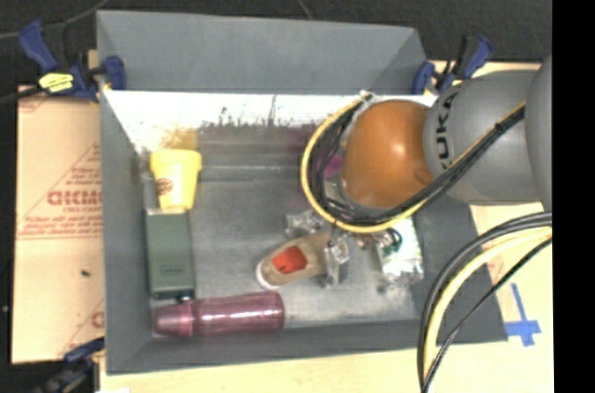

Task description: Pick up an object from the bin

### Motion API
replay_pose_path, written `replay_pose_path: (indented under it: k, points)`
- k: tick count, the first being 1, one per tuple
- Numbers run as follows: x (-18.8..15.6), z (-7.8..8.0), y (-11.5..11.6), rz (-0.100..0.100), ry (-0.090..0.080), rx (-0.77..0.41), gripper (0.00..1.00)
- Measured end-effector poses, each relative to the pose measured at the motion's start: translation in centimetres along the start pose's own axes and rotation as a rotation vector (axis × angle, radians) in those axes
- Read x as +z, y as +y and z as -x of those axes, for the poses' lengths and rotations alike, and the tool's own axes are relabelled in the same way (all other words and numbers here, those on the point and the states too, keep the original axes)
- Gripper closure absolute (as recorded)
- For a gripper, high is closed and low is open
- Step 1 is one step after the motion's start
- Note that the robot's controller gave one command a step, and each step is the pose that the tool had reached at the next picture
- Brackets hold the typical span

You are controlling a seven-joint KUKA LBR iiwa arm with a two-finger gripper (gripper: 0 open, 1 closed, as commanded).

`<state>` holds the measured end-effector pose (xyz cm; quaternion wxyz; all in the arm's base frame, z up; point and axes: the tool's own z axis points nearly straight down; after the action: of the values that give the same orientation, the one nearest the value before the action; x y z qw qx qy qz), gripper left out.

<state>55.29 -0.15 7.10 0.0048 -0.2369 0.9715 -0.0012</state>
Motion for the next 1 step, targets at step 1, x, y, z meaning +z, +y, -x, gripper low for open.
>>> replay_pose_path:
  k: [1]
  points:
    - [-0.33, -0.08, 0.05, 0.001, 0.002, 0.001, 1.00]
